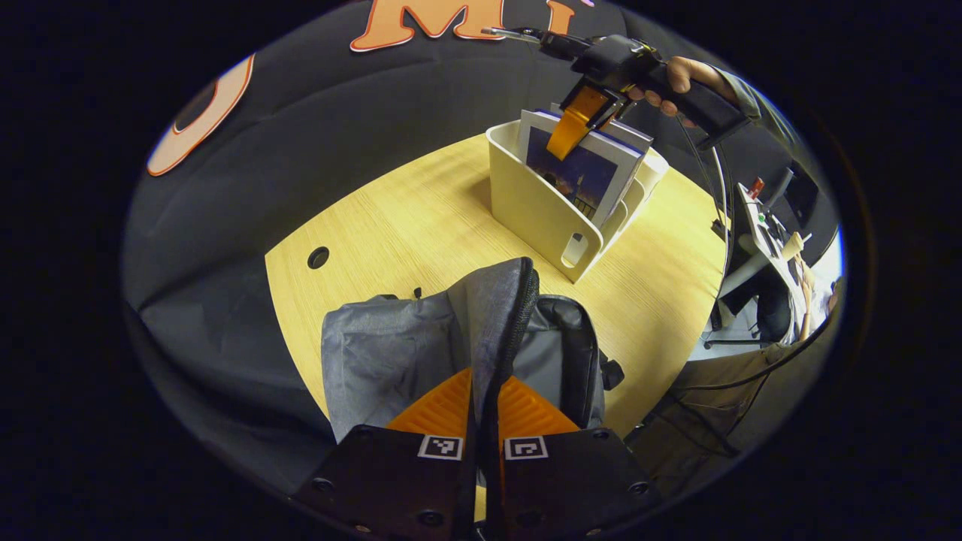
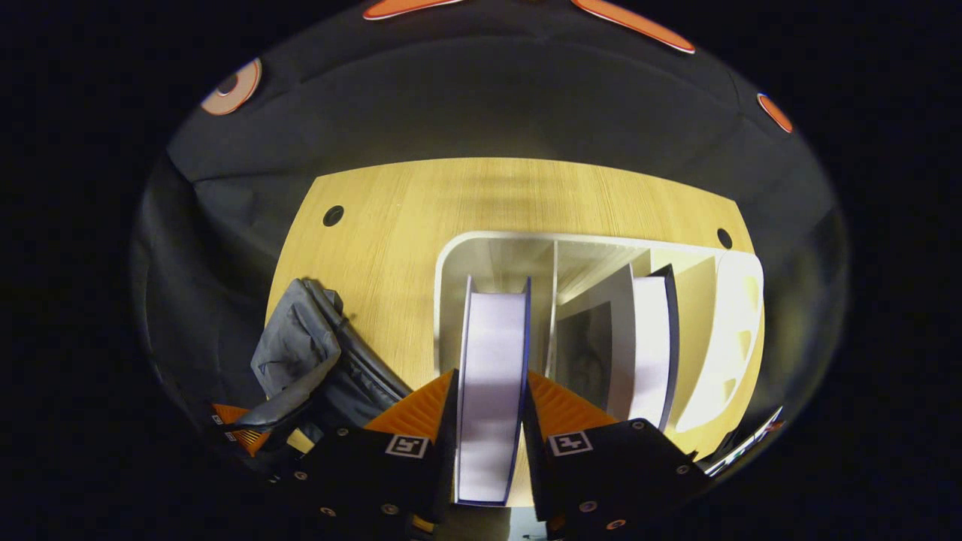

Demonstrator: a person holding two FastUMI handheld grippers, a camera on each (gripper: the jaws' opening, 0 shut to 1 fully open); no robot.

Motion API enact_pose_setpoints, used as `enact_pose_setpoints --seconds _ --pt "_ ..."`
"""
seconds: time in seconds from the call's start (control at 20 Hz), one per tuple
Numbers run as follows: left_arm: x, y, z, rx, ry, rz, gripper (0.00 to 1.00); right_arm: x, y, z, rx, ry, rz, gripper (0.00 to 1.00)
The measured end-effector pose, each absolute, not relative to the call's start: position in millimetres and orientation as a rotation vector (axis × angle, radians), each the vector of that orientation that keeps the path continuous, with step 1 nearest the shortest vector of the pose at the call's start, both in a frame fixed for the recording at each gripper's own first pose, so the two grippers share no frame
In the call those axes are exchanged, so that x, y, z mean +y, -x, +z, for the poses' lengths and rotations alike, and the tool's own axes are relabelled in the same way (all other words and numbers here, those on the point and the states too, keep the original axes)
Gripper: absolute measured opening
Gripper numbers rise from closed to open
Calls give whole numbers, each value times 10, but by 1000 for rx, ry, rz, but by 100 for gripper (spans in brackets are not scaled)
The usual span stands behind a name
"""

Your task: Open the schoolbag, grab two books from the bookshelf and put them into the schoolbag.

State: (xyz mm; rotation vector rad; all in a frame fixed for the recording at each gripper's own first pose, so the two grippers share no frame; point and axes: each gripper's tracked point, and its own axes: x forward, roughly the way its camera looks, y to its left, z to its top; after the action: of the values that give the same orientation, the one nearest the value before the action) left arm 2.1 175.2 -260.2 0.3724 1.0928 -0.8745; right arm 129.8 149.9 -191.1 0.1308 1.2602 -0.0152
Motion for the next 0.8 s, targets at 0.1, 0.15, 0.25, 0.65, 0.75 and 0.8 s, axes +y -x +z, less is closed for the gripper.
enact_pose_setpoints --seconds 0.1,0.15,0.25,0.65,0.75,0.8 --pt "1760 -28 -2609 1093 -373 -875 6 1471 -1247 -1844 1264 -144 -2 37" --pt "1754 -20 -2613 1093 -374 -877 6 1456 -1236 -1798 1255 -153 3 29" --pt "1752 0 -2613 1096 -373 -878 6 1373 -1199 -1664 1229 -184 2 35" --pt "1741 -31 -2612 1105 -361 -886 6 1037 -976 -863 1069 -381 -19 33" --pt "1751 -32 -2602 1103 -356 -890 6 987 -841 -721 1031 -408 -12 33" --pt "1760 -36 -2595 1103 -352 -891 6 985 -777 -665 1012 -419 -11 33"
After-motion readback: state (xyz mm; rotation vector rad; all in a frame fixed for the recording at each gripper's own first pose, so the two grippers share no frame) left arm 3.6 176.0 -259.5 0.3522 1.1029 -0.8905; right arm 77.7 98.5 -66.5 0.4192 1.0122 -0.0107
